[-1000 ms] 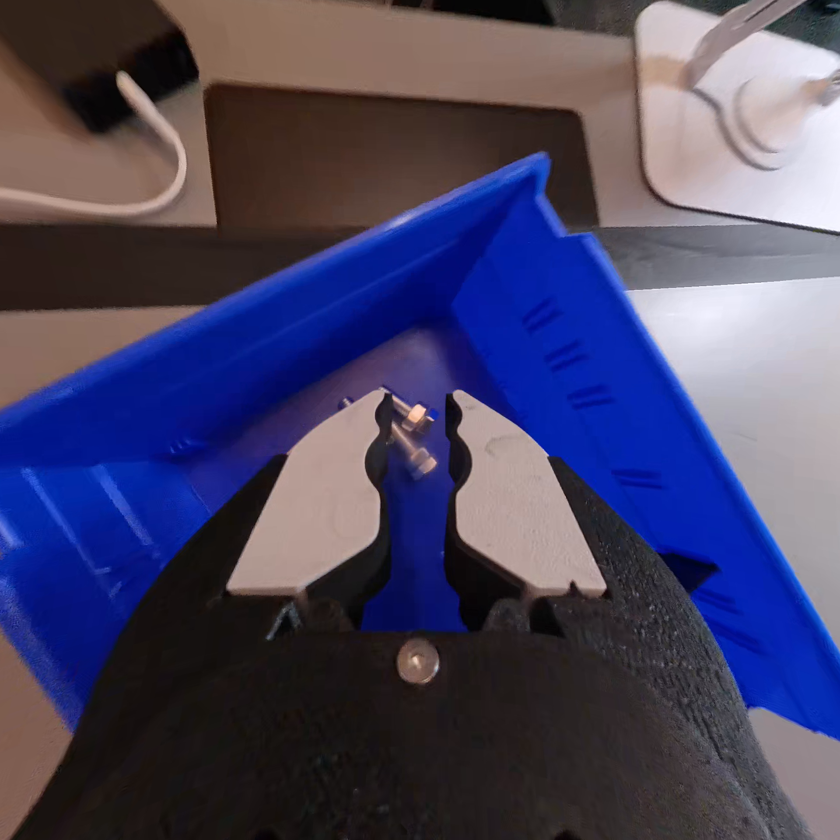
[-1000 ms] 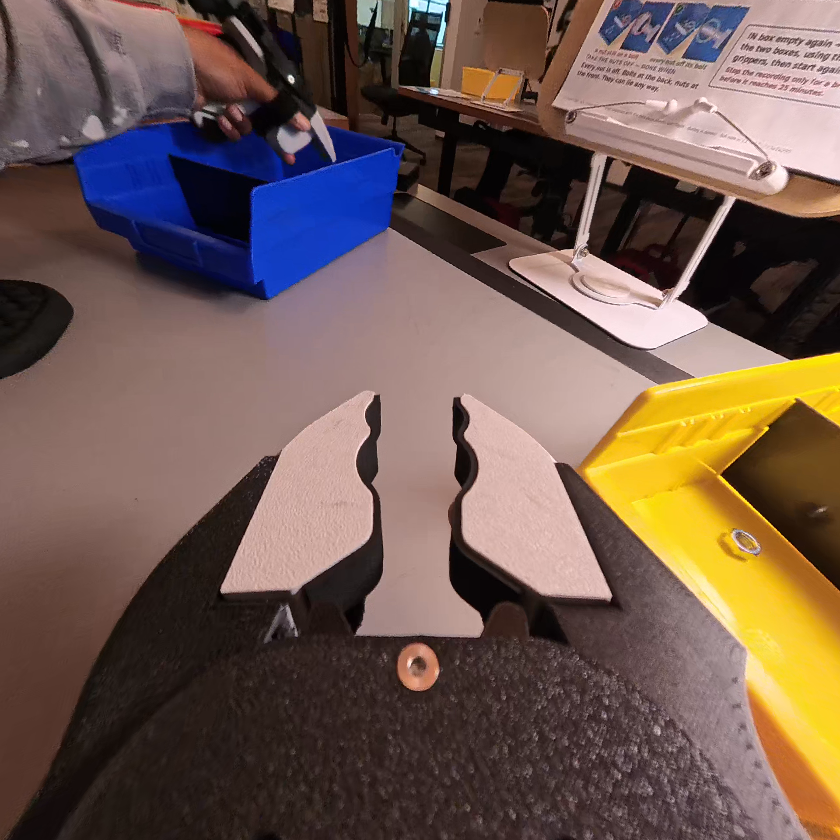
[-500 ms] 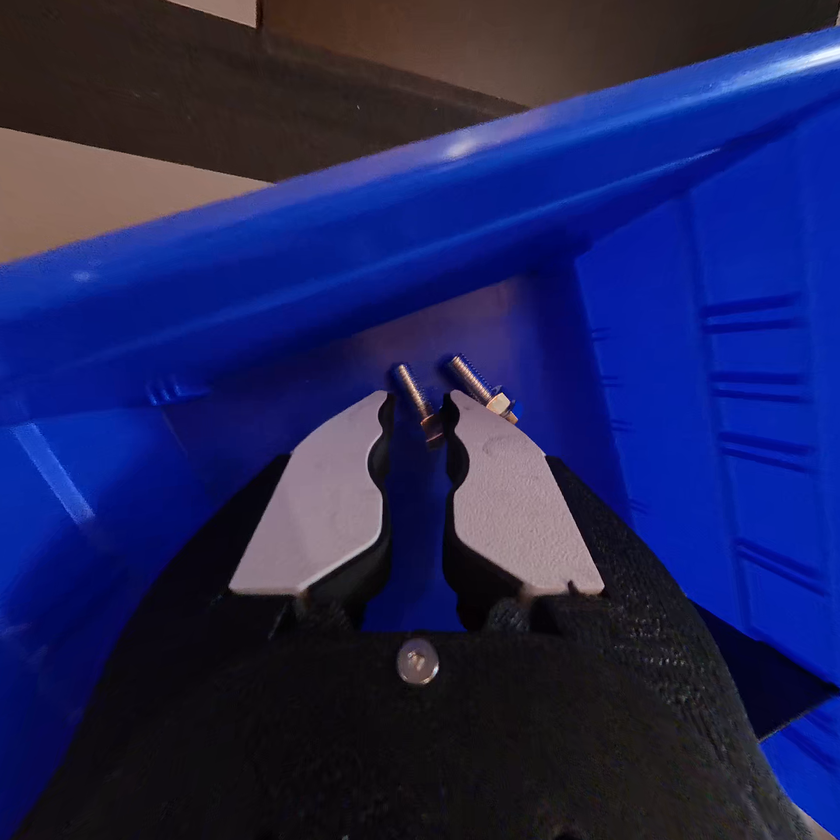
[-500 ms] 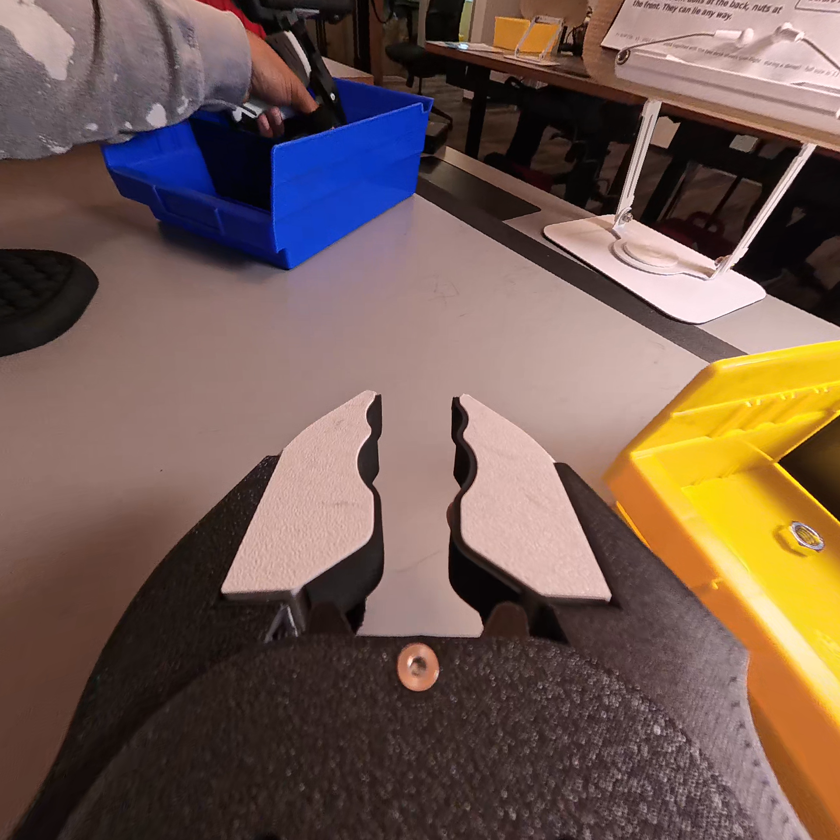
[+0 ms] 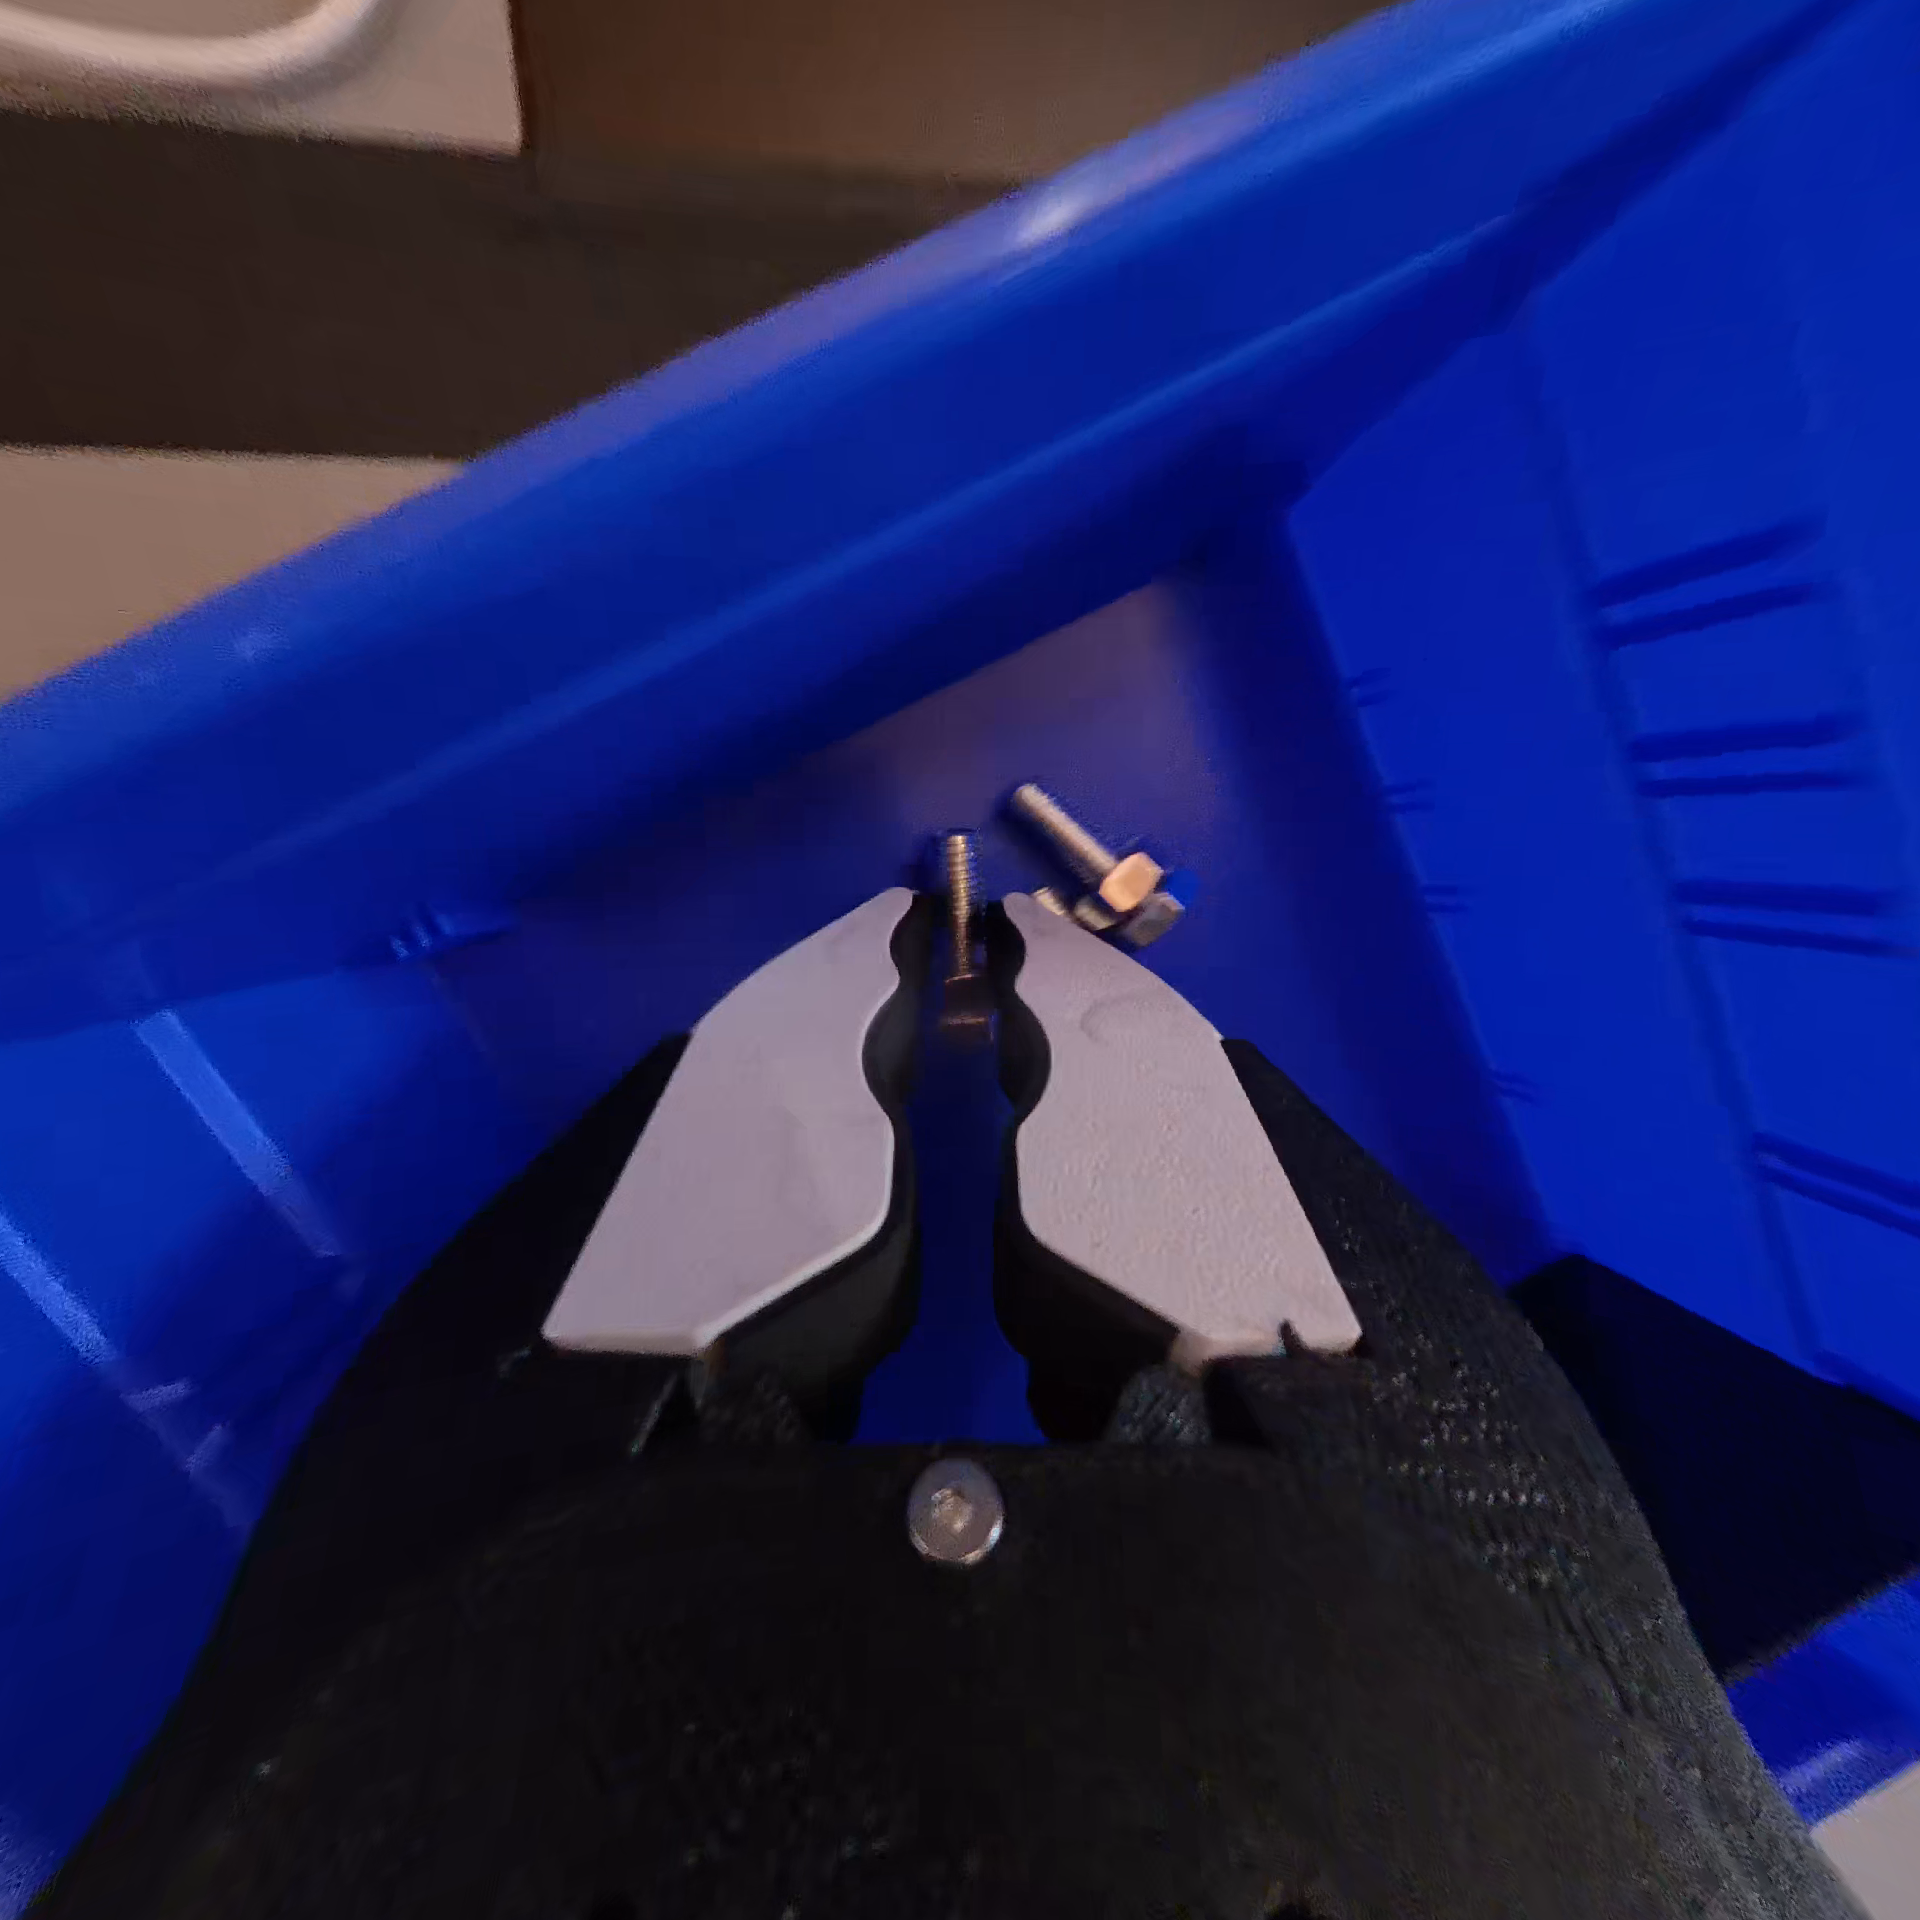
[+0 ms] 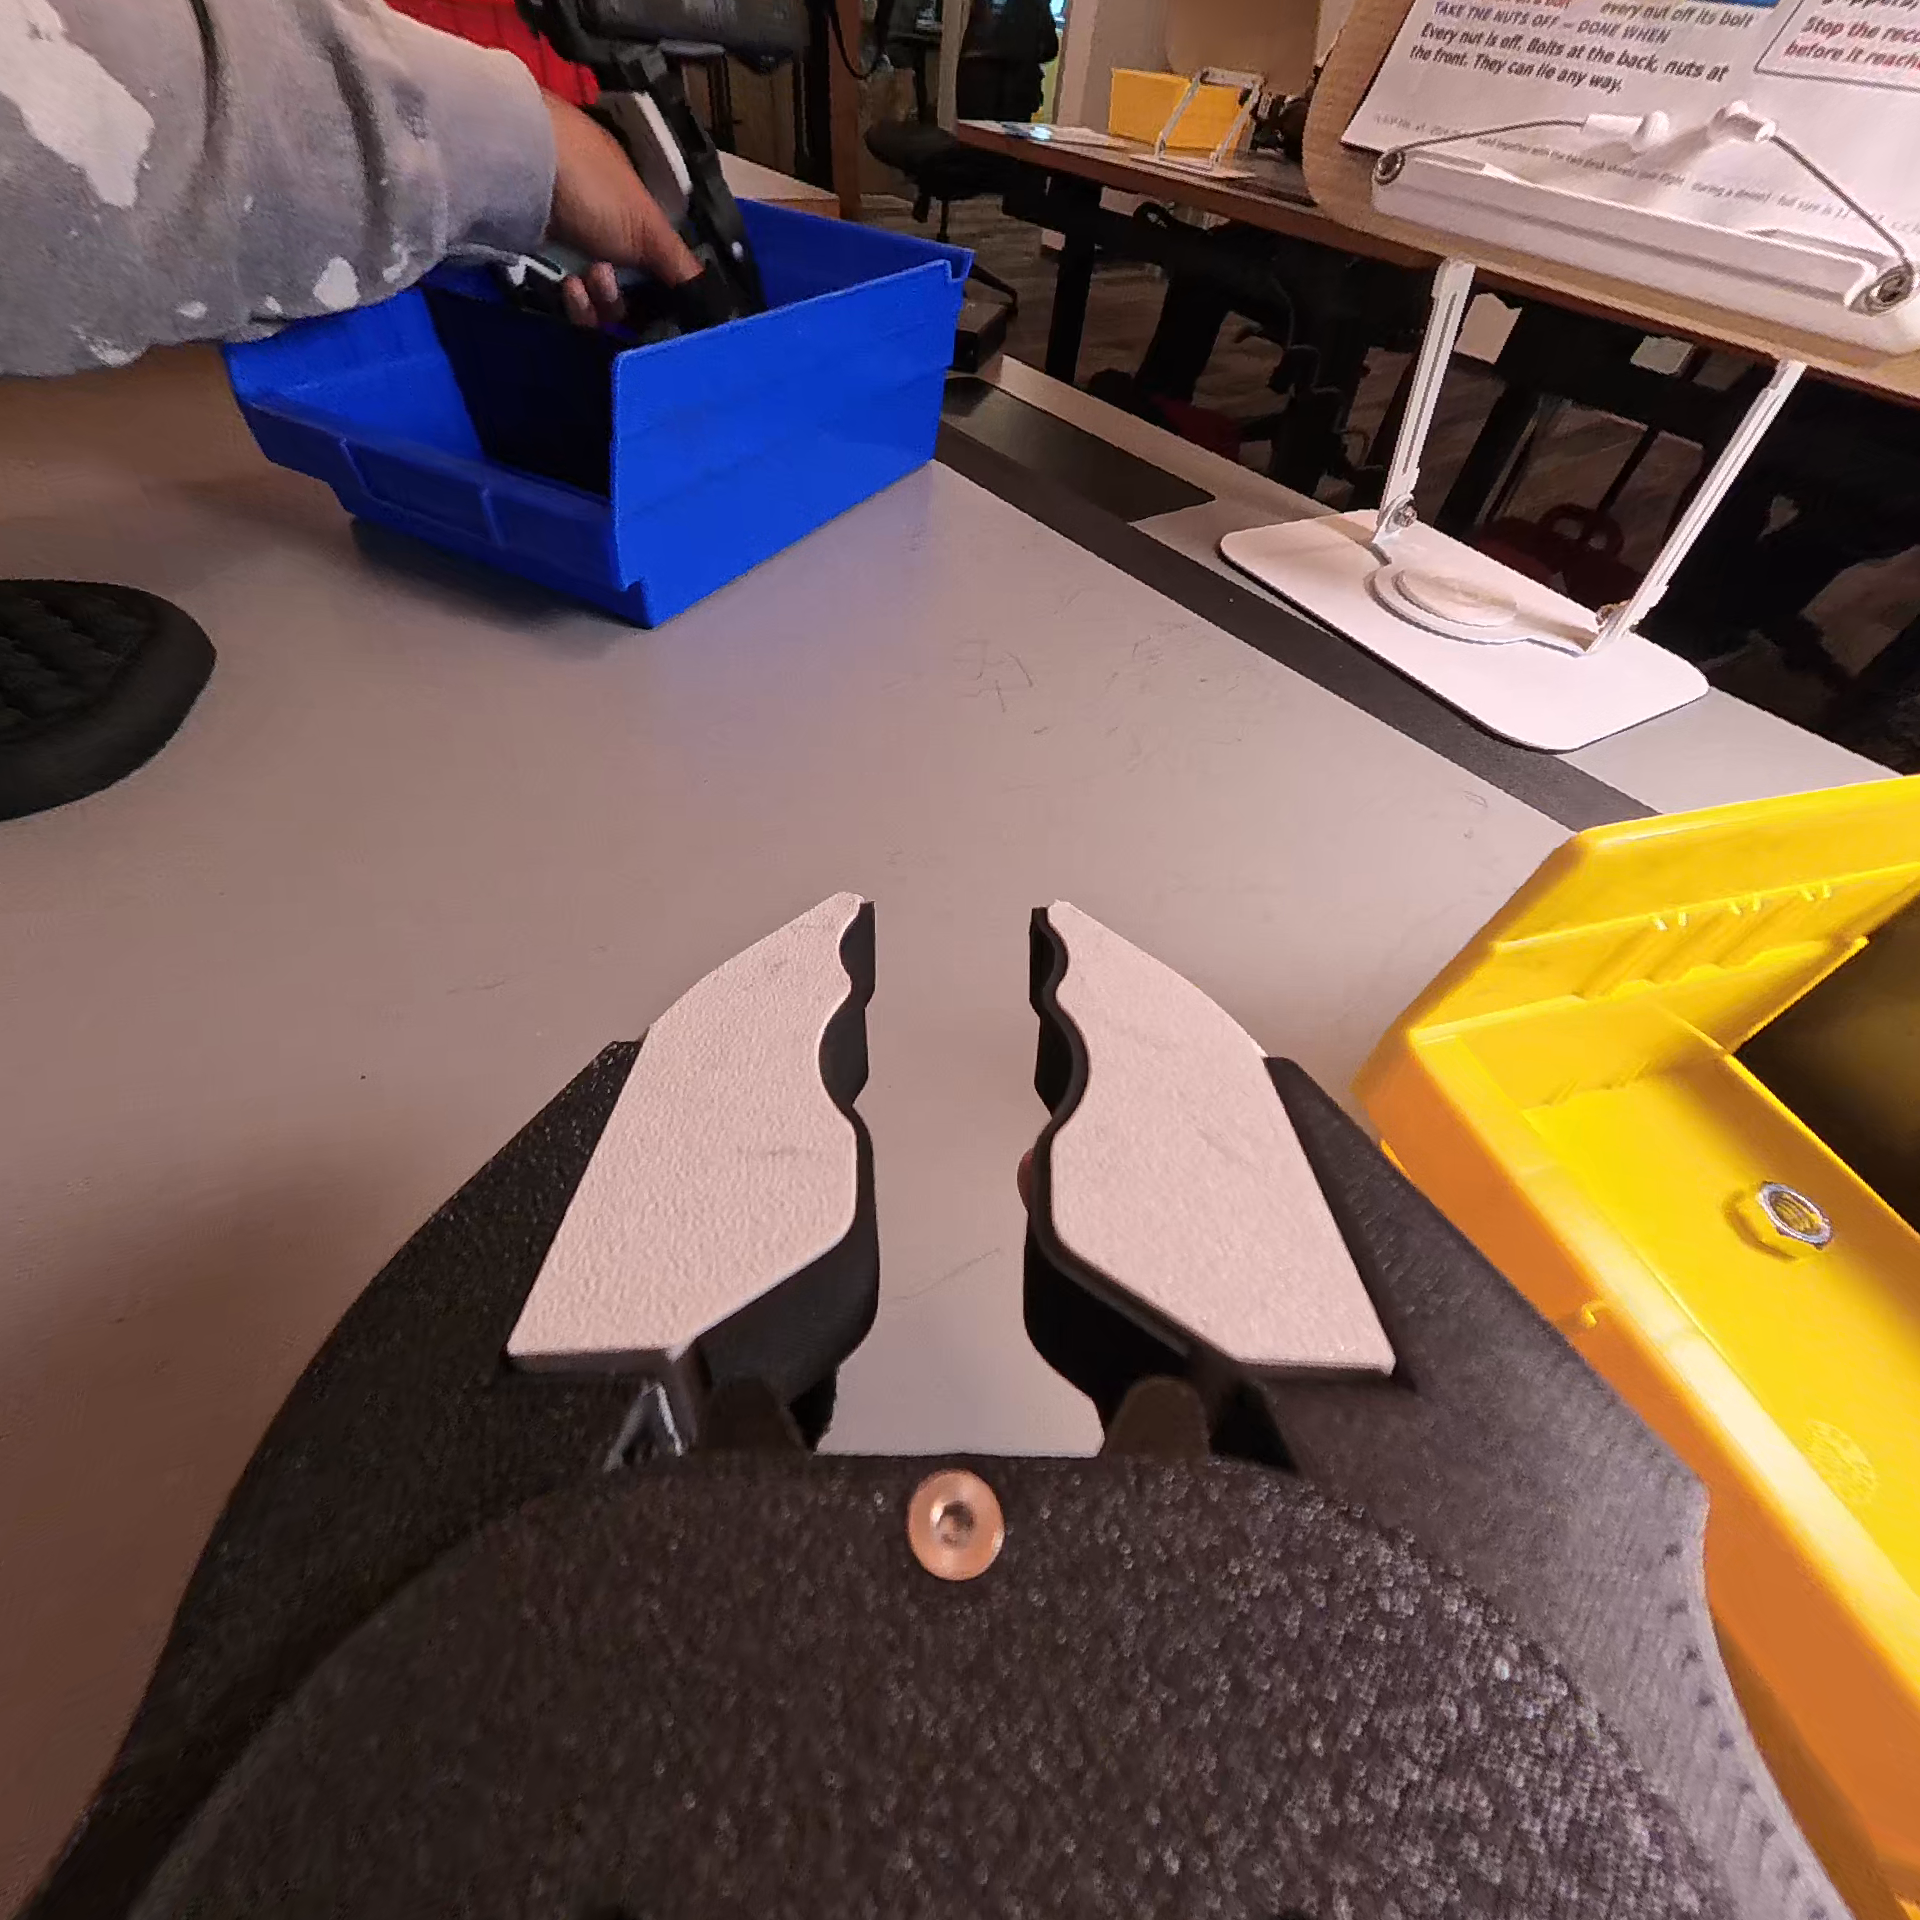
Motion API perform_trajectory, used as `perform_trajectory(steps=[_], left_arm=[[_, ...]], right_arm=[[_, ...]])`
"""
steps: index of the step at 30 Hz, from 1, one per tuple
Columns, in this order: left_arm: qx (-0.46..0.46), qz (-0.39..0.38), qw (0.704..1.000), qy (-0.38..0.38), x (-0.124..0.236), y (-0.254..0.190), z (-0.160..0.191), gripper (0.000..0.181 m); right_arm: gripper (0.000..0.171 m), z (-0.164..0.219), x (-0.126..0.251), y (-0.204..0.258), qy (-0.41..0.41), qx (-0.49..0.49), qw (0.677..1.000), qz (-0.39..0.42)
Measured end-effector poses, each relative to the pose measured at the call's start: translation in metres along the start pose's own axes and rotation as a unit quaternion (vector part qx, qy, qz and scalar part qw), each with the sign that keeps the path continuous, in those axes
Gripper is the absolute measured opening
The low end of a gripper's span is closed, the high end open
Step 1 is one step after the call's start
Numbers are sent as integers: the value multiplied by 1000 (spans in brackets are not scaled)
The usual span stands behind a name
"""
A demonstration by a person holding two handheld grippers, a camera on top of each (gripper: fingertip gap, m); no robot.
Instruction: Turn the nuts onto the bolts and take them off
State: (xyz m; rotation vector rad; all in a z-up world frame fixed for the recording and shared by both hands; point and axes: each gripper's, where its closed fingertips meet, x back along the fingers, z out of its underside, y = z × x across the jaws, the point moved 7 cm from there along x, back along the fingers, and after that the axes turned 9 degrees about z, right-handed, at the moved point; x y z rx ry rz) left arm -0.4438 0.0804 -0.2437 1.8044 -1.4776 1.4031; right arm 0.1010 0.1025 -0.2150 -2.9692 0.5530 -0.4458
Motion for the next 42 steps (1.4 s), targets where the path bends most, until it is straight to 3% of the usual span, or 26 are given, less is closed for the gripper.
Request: perform_trajectory(steps=[1,5,11,15,19,23,28,35,37,40,42], left_arm=[[-14,21,999,-23,5,-6,-4,11],[-66,159,973,-155,50,-49,-20,11],[-225,368,852,-296,122,-156,5,10],[-317,442,773,-327,131,-227,48,10],[-347,464,727,-369,119,-282,88,10],[-368,437,710,-411,105,-314,118,10],[-389,412,715,-410,96,-325,132,10],[-384,422,721,-394,86,-323,133,10],[-377,444,716,-385,86,-323,134,10],[-361,489,712,-351,88,-324,133,30],[-366,514,703,-327,87,-326,137,31]], right_arm=[[28,0,0,0,-1,1,1000,1],[28,-1,-1,2,-9,2,1000,1],[28,-22,-12,11,-42,2,999,-22],[25,-72,-16,17,-92,-38,993,-62],[23,-132,-23,15,-132,-35,989,-58],[23,-160,-37,13,-124,-44,988,-76],[23,-142,-58,19,-77,-62,988,-120],[9,-128,-68,20,-52,-80,982,-162],[9,-128,-66,19,-47,-67,981,-175],[9,-136,-56,14,-74,-56,977,-193],[9,-142,-47,12,-89,-49,972,-213]])
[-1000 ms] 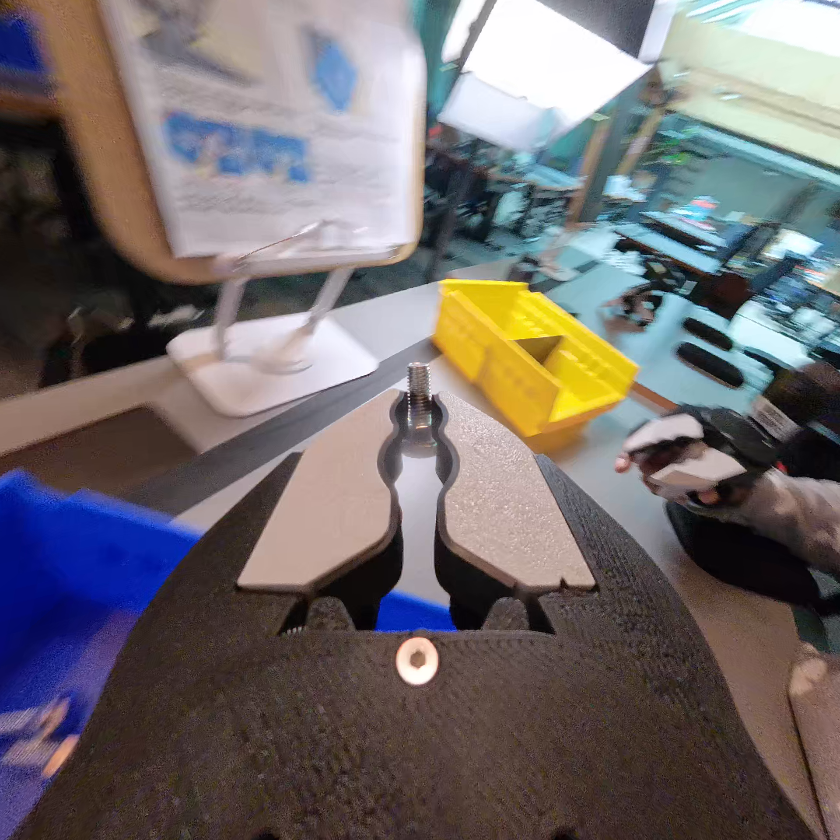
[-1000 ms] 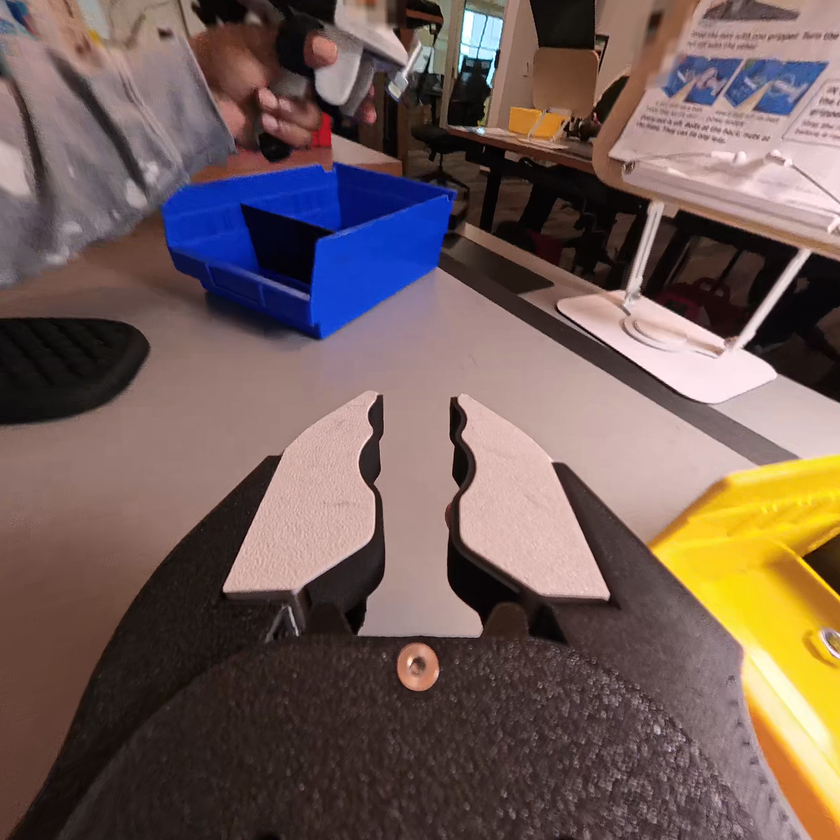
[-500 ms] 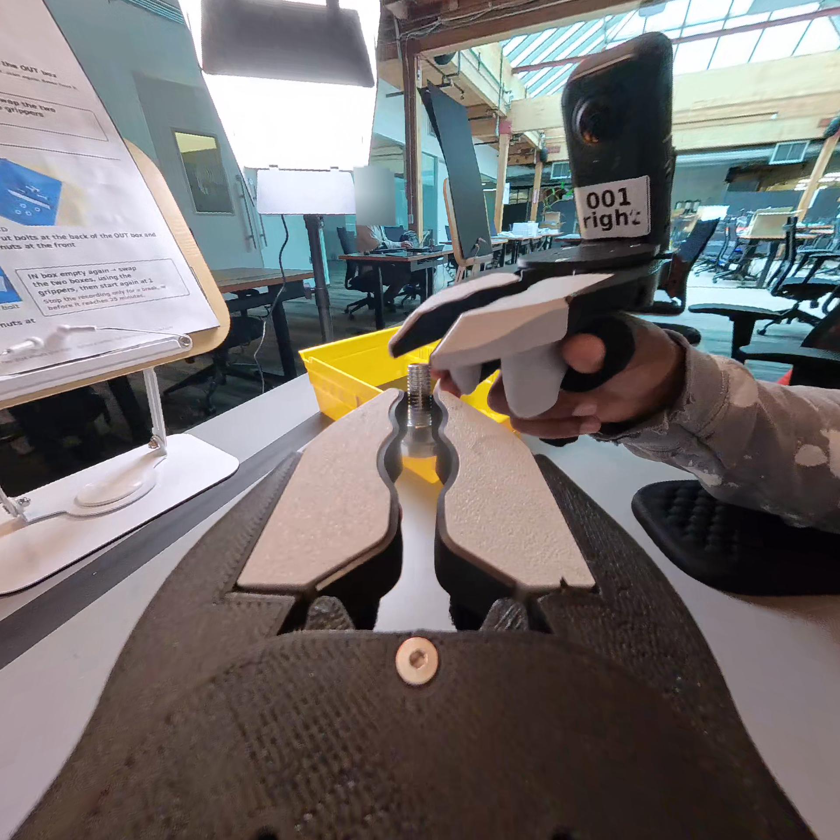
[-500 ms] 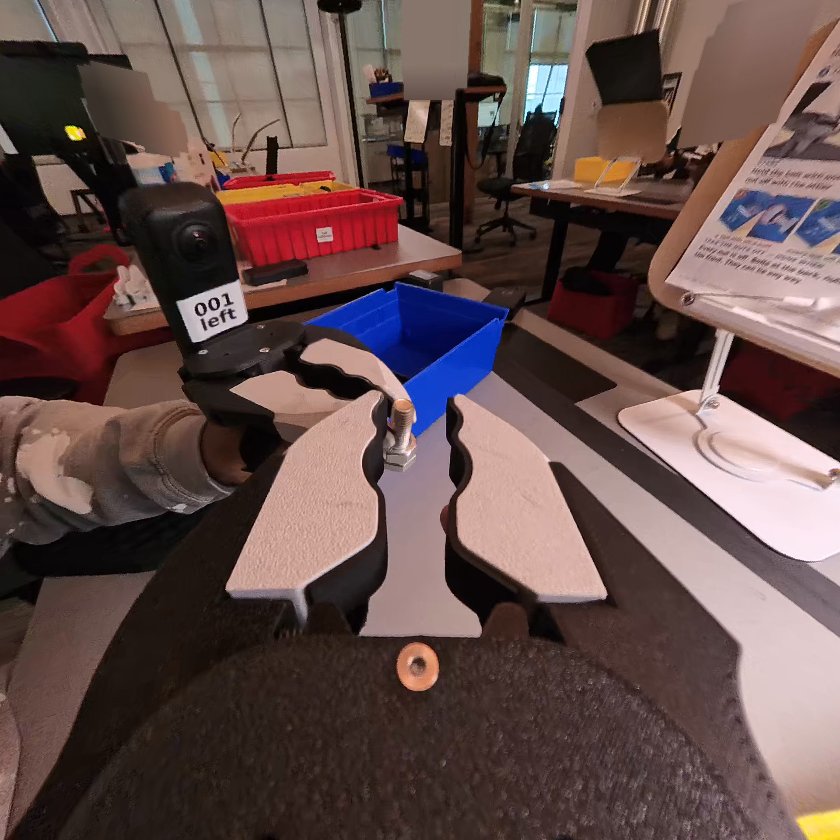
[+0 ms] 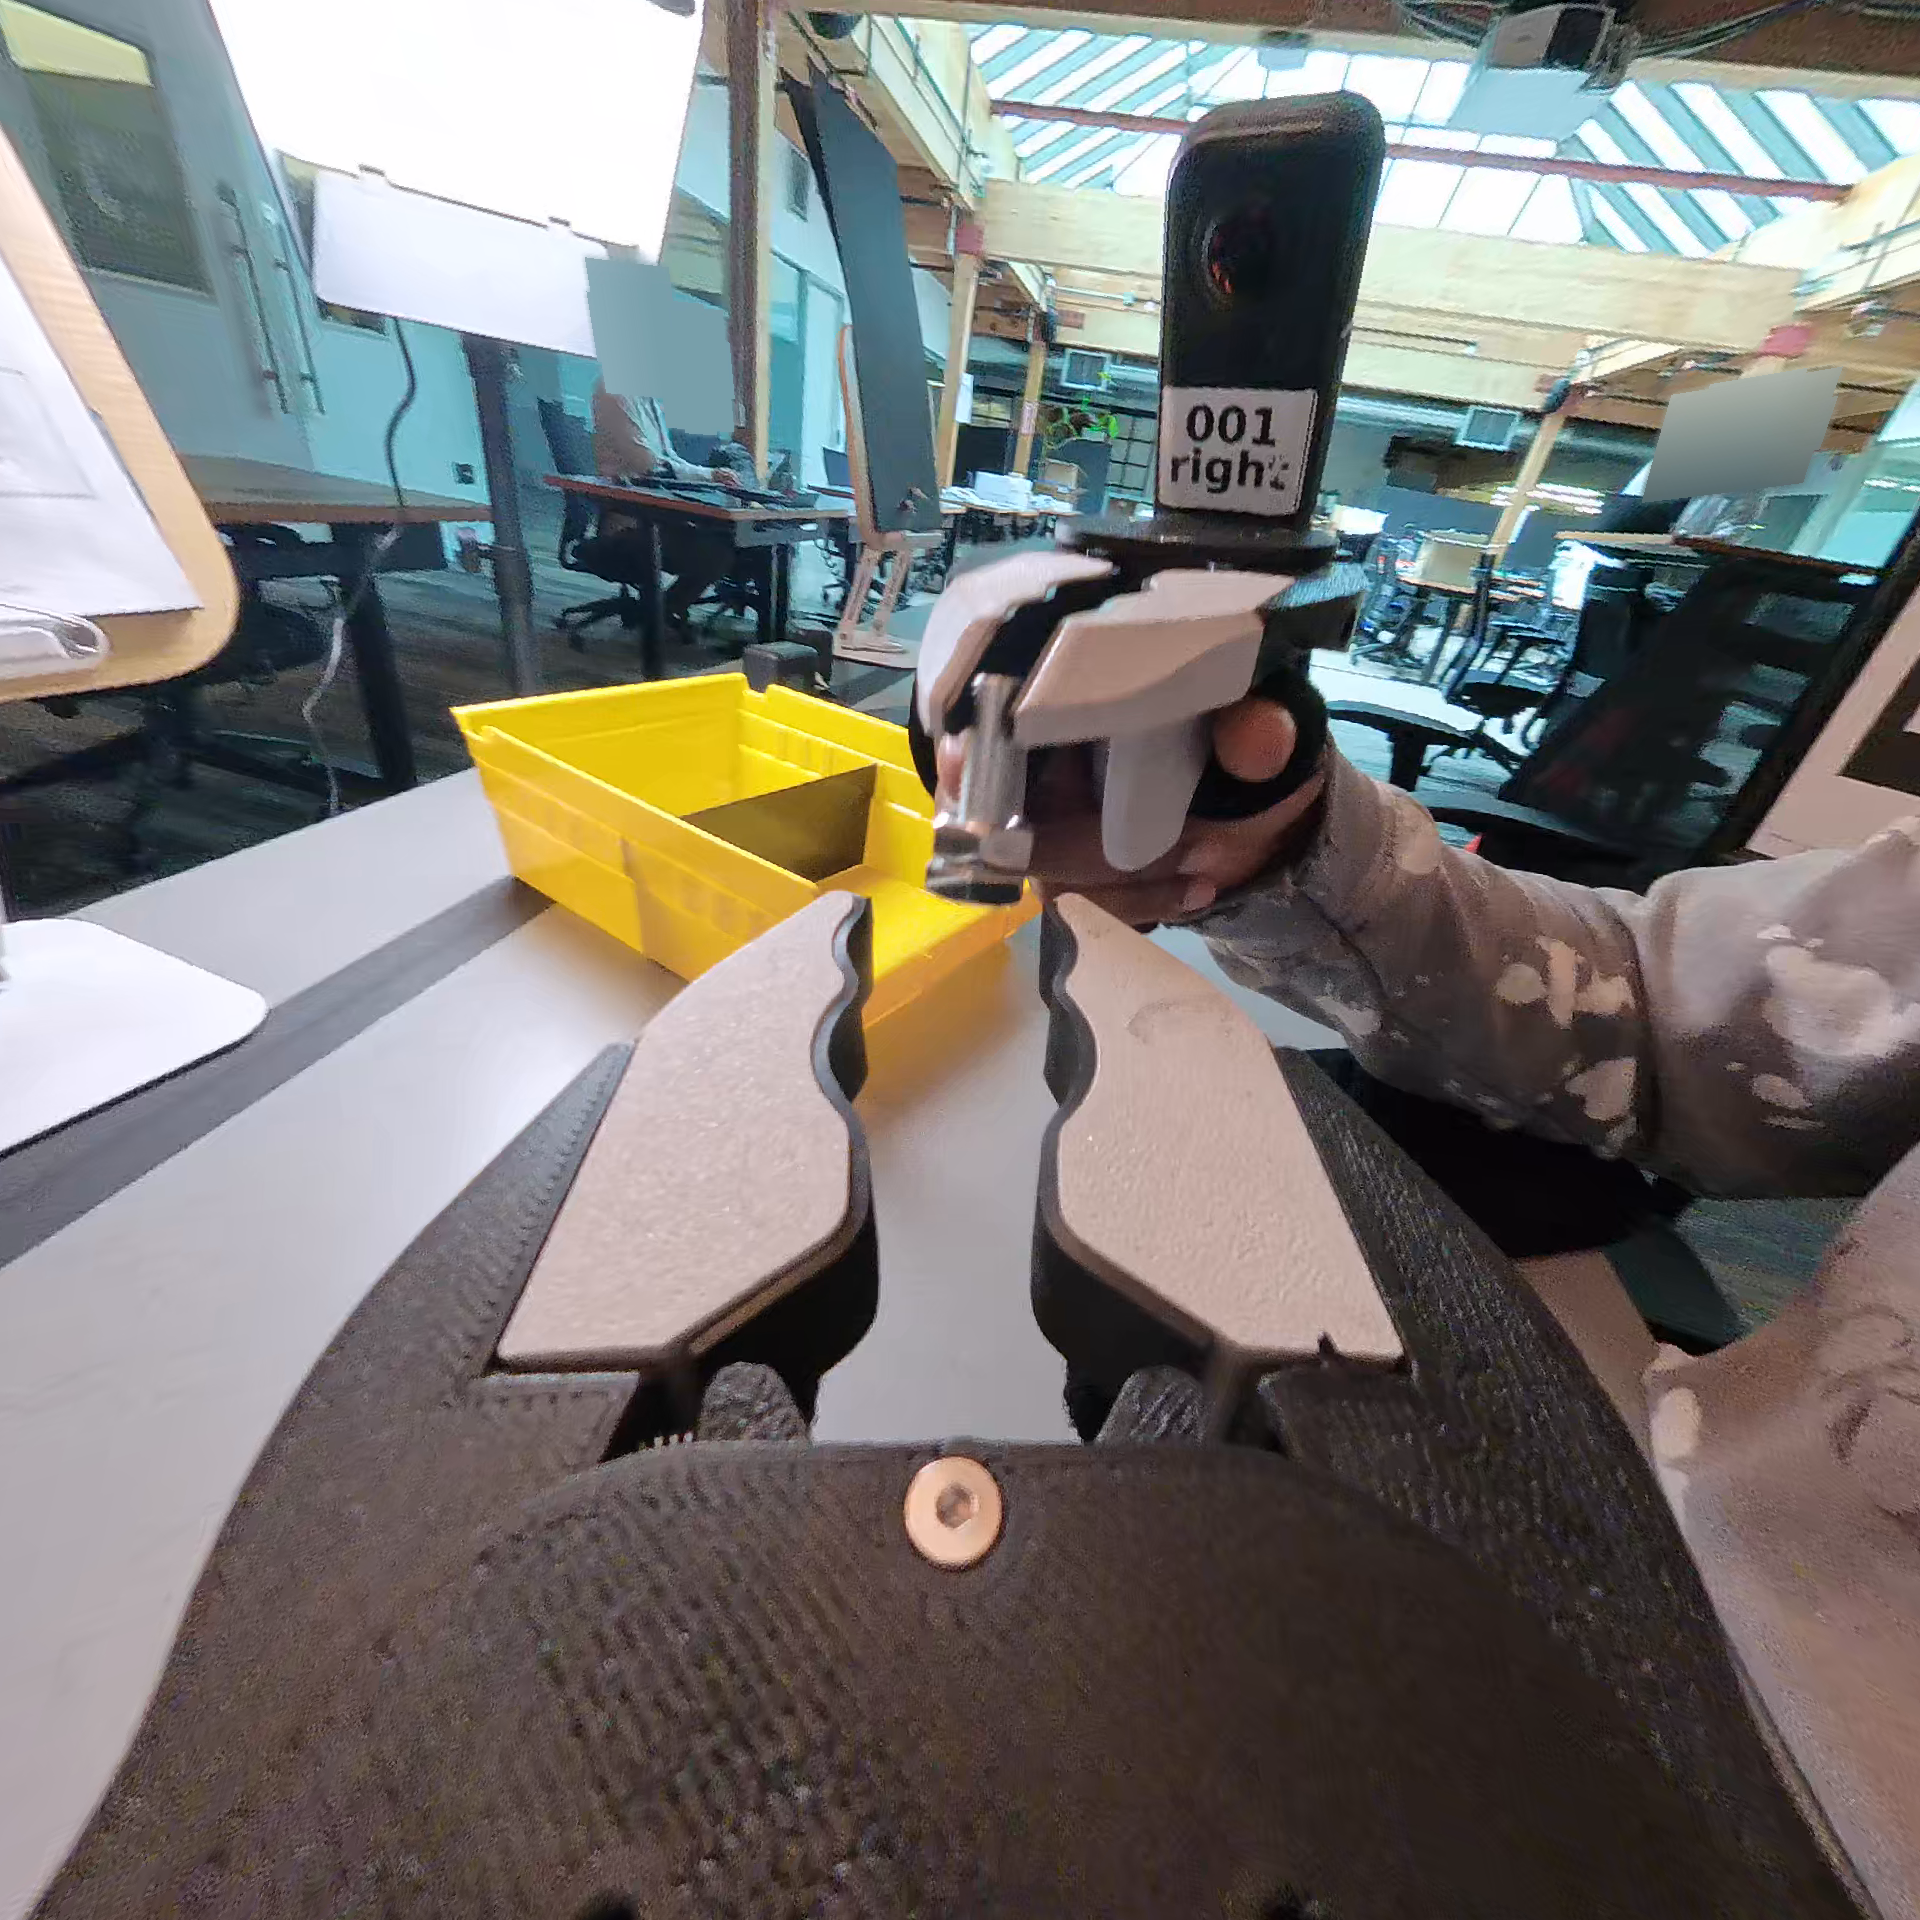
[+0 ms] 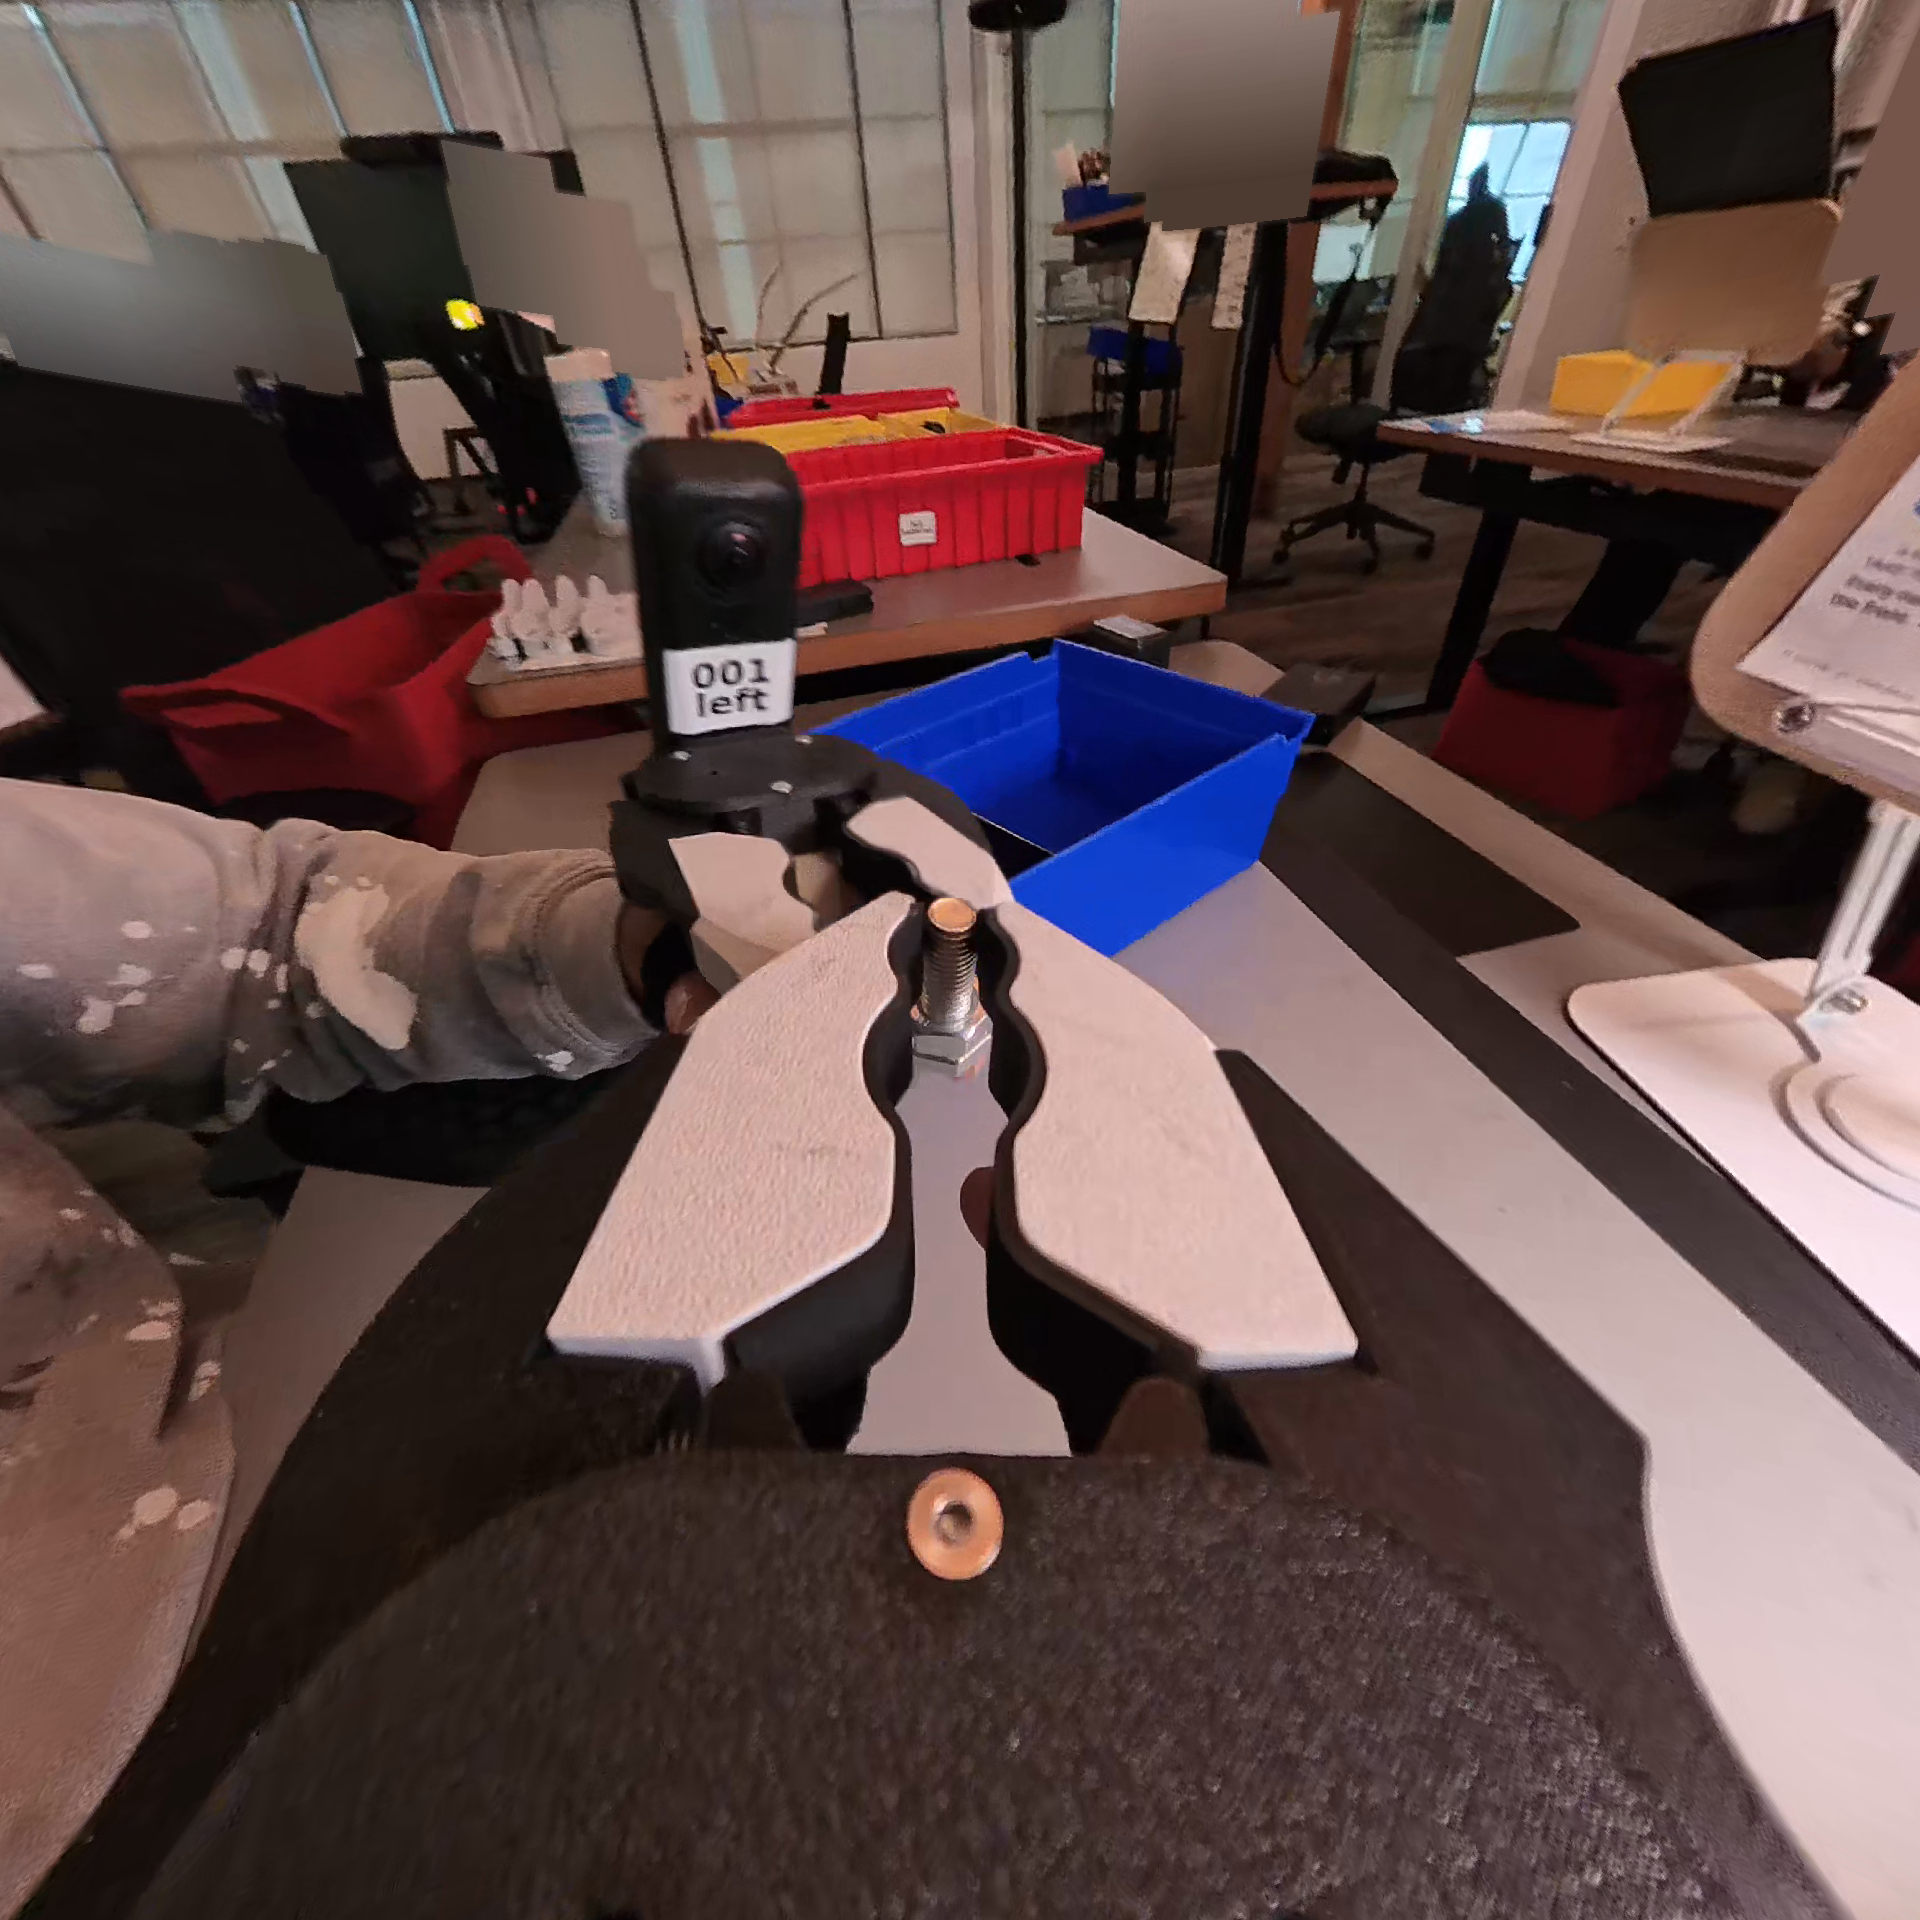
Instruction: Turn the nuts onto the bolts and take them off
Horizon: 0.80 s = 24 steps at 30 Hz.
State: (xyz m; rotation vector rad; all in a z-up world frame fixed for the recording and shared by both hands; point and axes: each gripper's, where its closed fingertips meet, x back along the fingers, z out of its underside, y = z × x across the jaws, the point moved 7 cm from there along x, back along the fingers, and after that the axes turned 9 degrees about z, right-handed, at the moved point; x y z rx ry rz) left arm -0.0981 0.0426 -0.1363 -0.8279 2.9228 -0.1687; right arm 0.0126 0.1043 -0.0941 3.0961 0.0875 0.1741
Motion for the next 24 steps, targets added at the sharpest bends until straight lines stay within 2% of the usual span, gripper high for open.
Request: perform_trajectory(steps=[4,11,19,24], left_arm=[[1,22,1000,-2,-6,-8,2,29],[3,21,1000,-16,-7,-12,0,18],[5,26,1000,-16,-8,-11,4,18],[9,16,998,-56,-7,-12,4,18]], right_arm=[[9,-7,9,6,-22,9,999,-32],[9,-4,4,12,-12,26,999,-30],[9,-2,3,12,-1,25,999,-31],[10,-5,4,12,-18,16,999,-29]])
